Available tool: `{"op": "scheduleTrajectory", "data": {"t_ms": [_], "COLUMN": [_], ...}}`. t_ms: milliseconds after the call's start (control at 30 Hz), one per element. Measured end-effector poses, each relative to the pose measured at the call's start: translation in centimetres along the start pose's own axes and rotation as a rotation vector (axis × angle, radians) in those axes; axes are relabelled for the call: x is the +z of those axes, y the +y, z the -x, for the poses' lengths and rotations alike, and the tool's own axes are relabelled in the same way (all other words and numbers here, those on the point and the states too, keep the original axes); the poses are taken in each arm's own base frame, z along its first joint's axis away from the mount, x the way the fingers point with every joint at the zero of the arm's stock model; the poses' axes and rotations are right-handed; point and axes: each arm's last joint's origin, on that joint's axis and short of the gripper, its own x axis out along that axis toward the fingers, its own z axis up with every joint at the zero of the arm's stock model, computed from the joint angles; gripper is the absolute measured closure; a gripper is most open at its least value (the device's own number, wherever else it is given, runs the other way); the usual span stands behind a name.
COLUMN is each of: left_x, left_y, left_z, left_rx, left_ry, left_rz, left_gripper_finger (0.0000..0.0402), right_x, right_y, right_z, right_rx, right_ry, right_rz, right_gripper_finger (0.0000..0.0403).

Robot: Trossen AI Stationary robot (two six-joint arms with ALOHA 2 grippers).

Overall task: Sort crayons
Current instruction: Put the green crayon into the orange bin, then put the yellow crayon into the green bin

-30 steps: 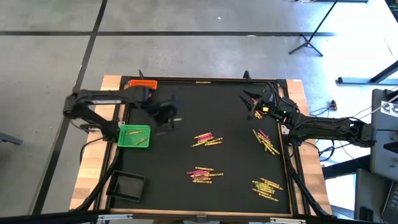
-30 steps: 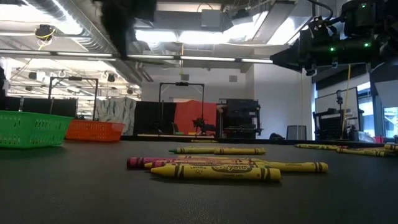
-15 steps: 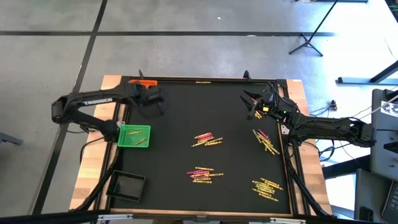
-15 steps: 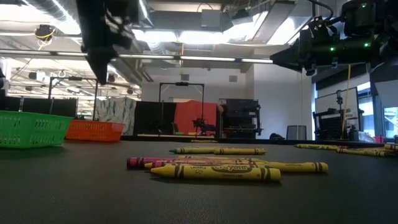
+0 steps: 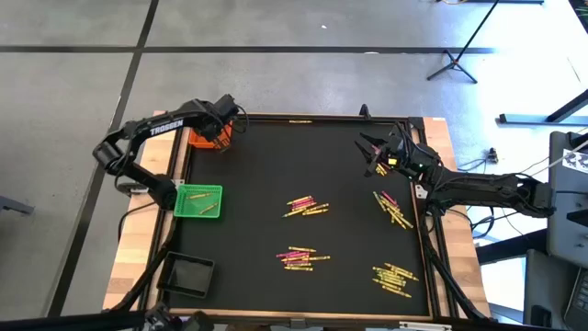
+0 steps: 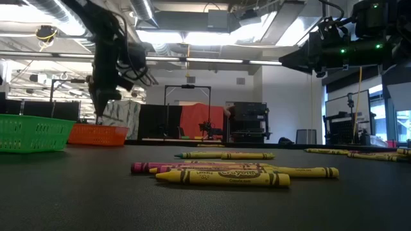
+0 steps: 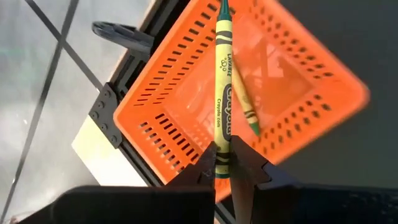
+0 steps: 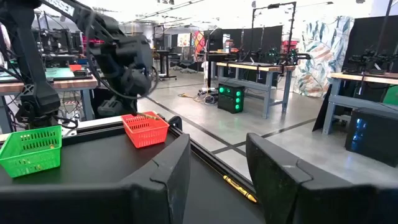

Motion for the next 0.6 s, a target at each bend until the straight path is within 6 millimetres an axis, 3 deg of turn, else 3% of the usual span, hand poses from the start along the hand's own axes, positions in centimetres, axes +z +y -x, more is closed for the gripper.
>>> {"op": "scheduleTrajectory", "data": {"t_ms": [167,333,467,600], "left_x": [0.4,0.3,0.7,2.1], "left_y": [0.7,1.0,1.2,0.6], "left_z": [-1.8,-2.0,-1.0,1.0], "left_rx": [-0.001,-0.008,-0.011,-0.051], "left_ry": [0.053,0.062,0.058,-0.043], "left_rz": [0.013,0.018,0.000,-0.005], "left_gripper_finger": [0.0388,0.0341,0.0302,0.0287], "right_x": [-0.1,-0.1,-0.1,-0.1], "right_y": [0.0,0.0,0.0,0.0], "right_z": [0.0,0.0,0.0,0.0], "right_rx": [0.000,0.000,0.000,-0.001], "right_ry": [0.006,0.006,0.007,0.007], "right_rz": [0.001,0.001,0.001,0.001], "right_gripper_finger": [0.0249,0.0249,0.0249,0.0249]}}
